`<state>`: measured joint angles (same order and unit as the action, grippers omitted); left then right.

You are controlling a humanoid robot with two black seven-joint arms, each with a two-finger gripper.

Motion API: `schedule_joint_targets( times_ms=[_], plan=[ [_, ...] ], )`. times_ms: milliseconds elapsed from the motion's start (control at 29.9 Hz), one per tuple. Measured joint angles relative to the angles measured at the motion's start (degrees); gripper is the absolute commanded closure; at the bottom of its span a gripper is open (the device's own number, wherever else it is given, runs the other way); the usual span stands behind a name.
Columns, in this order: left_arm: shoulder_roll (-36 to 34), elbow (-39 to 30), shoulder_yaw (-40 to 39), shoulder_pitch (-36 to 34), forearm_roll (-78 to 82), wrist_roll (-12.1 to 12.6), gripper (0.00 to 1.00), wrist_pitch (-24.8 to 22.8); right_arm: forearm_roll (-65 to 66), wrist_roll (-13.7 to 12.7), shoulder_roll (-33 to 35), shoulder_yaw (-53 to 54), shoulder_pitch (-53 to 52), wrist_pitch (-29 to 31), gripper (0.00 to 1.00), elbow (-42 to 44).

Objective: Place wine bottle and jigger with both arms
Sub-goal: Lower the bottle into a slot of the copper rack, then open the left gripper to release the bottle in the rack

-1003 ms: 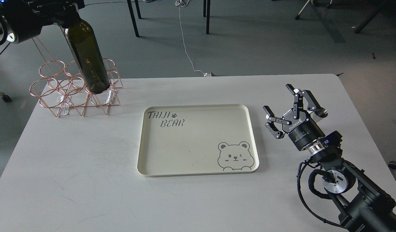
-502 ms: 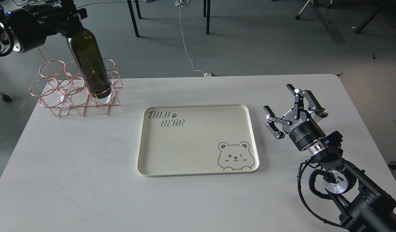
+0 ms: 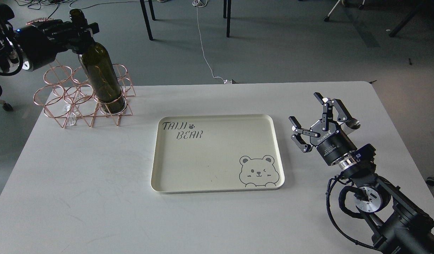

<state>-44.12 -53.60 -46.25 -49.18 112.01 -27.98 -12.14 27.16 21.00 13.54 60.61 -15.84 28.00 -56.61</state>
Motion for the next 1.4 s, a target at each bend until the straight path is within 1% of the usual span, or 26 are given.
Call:
schedule_joint_targets(
  times_ms=[435, 535, 569, 669, 702, 769, 936, 970, 1003, 1037, 1070, 1137, 1171, 1204, 1271, 1405],
  plan=[
    [1.44, 2.84, 2.15, 0.4, -0.06, 0.0, 0.66, 1.64, 0.0, 0.0, 0.0, -0.06, 0.4, 0.0, 0.01, -0.07],
    [1.9, 3.52, 2.42, 0.4, -0.06, 0.0, 0.64, 1.68, 0.0, 0.0, 0.0, -0.05, 0.67, 0.0, 0.01, -0.18],
    [1.98, 3.6, 2.44, 0.4, -0.06, 0.0, 0.61, 1.69, 0.0, 0.0, 0.0, -0.04, 0.71, 0.0, 0.01, -0.29],
    [2.13, 3.67, 2.47, 0.41, -0.06, 0.0, 0.48, 1.69, 0.0, 0.0, 0.0, -0.04, 0.97, 0.0, 0.01, -0.7],
    [2.15, 3.68, 2.48, 0.41, -0.06, 0.0, 0.39, 1.69, 0.0, 0.0, 0.0, -0.04, 1.05, 0.0, 0.01, -0.77],
    [2.17, 3.68, 2.5, 0.41, -0.06, 0.0, 0.15, 1.69, 0.0, 0.0, 0.0, -0.04, 1.12, 0.0, 0.01, -0.83],
    [2.18, 3.68, 2.57, 0.41, -0.05, 0.0, 0.13, 1.69, 0.0, 0.0, 0.01, -0.04, 1.15, 0.0, 0.01, -0.87],
    [2.18, 3.68, 2.57, 0.41, -0.05, -0.01, 0.15, 1.69, 0.0, 0.0, 0.02, -0.04, 1.15, 0.0, 0.01, -0.87],
    [2.18, 3.68, 2.57, 0.41, -0.05, -0.01, 0.21, 1.68, 0.0, 0.0, 0.03, -0.04, 1.16, 0.0, 0.01, -0.87],
    [2.17, 3.68, 2.57, 0.41, -0.05, -0.01, 0.3, 1.66, 0.0, 0.0, 0.06, -0.04, 1.16, 0.0, 0.01, -0.87],
    [2.14, 3.68, 2.57, 0.41, -0.05, -0.01, 0.4, 1.63, 0.0, 0.0, 0.07, -0.04, 1.16, 0.0, 0.01, -0.87],
    [2.04, 3.68, 2.62, 0.41, 0.03, -0.01, 0.7, 1.48, 0.0, 0.0, 0.08, -0.04, 1.16, 0.0, 0.01, -0.87],
    [1.97, 3.68, 2.87, 0.41, 0.09, -0.01, 0.79, 1.42, 0.0, 0.0, 0.08, -0.04, 1.16, 0.0, 0.01, -0.88],
    [1.91, 3.68, 3.26, 0.4, 0.11, -0.01, 0.84, 1.41, 0.0, 0.0, 0.08, -0.04, 1.16, 0.0, 0.01, -0.88],
    [1.86, 3.68, 4.1, 0.17, 0.14, -0.01, 0.89, 1.41, 0.0, 0.0, 0.09, -0.03, 1.16, 0.0, 0.01, -0.88],
    [1.68, 3.68, 4.62, -0.08, 0.27, -0.02, 0.9, 1.41, 0.0, 0.0, 0.09, 0.01, 1.16, 0.0, 0.01, -0.88]
  ],
)
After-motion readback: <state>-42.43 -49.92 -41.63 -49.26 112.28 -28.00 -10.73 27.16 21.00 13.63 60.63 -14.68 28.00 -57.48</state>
